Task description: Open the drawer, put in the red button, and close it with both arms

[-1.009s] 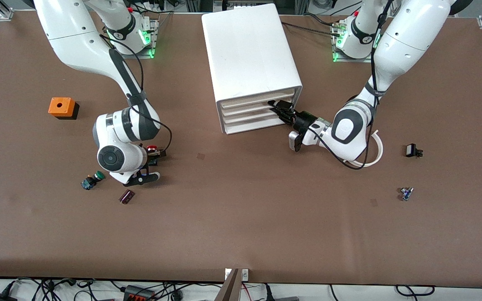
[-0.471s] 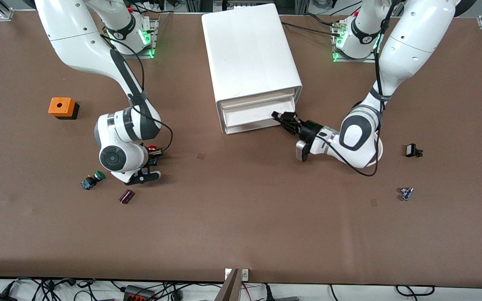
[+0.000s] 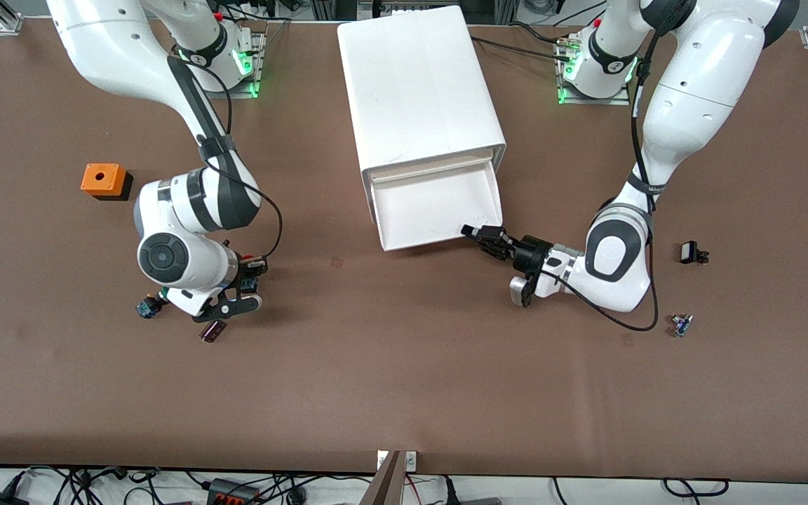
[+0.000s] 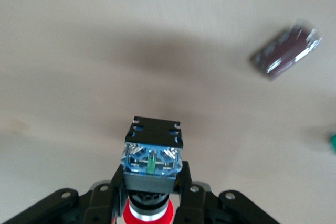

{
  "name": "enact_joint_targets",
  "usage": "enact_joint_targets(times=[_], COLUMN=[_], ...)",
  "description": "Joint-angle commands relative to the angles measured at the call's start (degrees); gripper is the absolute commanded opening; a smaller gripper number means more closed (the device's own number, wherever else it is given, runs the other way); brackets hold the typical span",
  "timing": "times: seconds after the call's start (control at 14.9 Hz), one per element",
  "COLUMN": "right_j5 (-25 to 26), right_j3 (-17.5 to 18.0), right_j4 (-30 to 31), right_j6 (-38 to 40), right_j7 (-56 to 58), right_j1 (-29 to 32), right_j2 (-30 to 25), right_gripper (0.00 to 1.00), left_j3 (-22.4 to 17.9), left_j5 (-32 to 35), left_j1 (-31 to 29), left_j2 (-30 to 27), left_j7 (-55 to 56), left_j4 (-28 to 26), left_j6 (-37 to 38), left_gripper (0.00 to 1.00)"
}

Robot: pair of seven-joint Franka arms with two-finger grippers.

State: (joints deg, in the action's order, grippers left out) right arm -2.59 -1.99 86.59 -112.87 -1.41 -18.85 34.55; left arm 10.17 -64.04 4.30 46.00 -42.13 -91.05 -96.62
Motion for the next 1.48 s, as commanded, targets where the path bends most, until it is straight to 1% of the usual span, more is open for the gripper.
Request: enact_joint_targets(times=[0.0,0.07,0.2,0.34,0.4,0.47,0.61,0.67,0.81,0.87,0.94,1.01,1.14,1.28,1.41], right_j5=[-0.7,-0.6,-0.8,-0.7,-0.7,-0.9,-0.7,-0.4,1.7,2.2,2.2,2.2,2.0,2.0,1.4], right_j3=[0.1,-0.1,0.2,-0.5,-0.1,0.1,0.0,-0.5,-0.5,-0.5,-0.5,-0.4,0.1,0.1,0.1], right_j4=[-9.1,-11.7,-13.8,-17.2,-19.4,-20.6,-21.7,-22.0,-22.2,-22.4,-22.5,-22.6,-22.6,-22.6,-22.6], right_j6=[2.6,2.6,2.6,4.3,6.0,7.2,7.6,7.5,5.7,4.5,3.9,2.9,1.3,1.3,1.0], right_j7=[0.2,0.4,0.4,0.1,0.1,0.1,-0.7,-2.7,-8.5,-10.9,-13.0,-14.7,-17.6,-18.3,-19.7], right_j1=[-3.7,-5.0,-6.4,-10.4,-10.8,-11.5,-15.5,-18.6,-22.7,-24.5,-25.5,-26.3,-26.9,-28.5,-28.8], right_j2=[0.4,0.9,1.0,1.0,1.3,1.5,1.5,1.5,2.0,2.6,3.3,3.9,5.4,6.4,7.2], right_gripper=[0.00,0.00,0.00,0.00,0.00,0.00,0.00,0.00,0.00,0.00,0.00,0.00,0.00,0.00,0.00], left_j3=[-1.5,-1.4,-1.5,-1.3,-1.3,-1.3,-1.4,-1.5,-1.3,-1.3,-1.5,-1.5,-1.4,-1.2,-0.9], left_j5=[1.4,2.2,6.7,15.7,20.2,23.3,27.6,29.7,35.9,37.4,38.7,41.5,49.9,56.8,64.3], left_j1=[0.7,0.4,-0.4,-1.6,-1.9,-2.0,-2.0,-2.4,-3.9,-4.8,-4.8,-4.9,-4.7,-3.7,-3.2], left_j2=[2.6,2.3,1.6,0.3,0.1,0.1,0.1,0.1,-1.6,-3.0,-4.0,-4.4,-5.2,-5.3,-5.2], left_j7=[4.4,5.1,9.8,16.2,20.1,23.1,26.1,26.9,28.6,29.8,31.5,33.6,37.6,41.3,42.0], left_j4=[5.0,5.6,9.7,14.2,16.7,18.4,20.6,21.3,21.5,21.0,20.9,21.1,21.3,21.3,21.8], left_j6=[-1.6,-1.6,-1.1,-1.1,-0.9,0.5,4.7,6.2,7.8,8.3,10.2,12.0,12.3,12.2,11.5], left_gripper=[1.00,1.00,1.00,1.00,1.00,1.00,1.00,1.00,1.00,1.00,1.00,1.00,1.00,1.00,1.00])
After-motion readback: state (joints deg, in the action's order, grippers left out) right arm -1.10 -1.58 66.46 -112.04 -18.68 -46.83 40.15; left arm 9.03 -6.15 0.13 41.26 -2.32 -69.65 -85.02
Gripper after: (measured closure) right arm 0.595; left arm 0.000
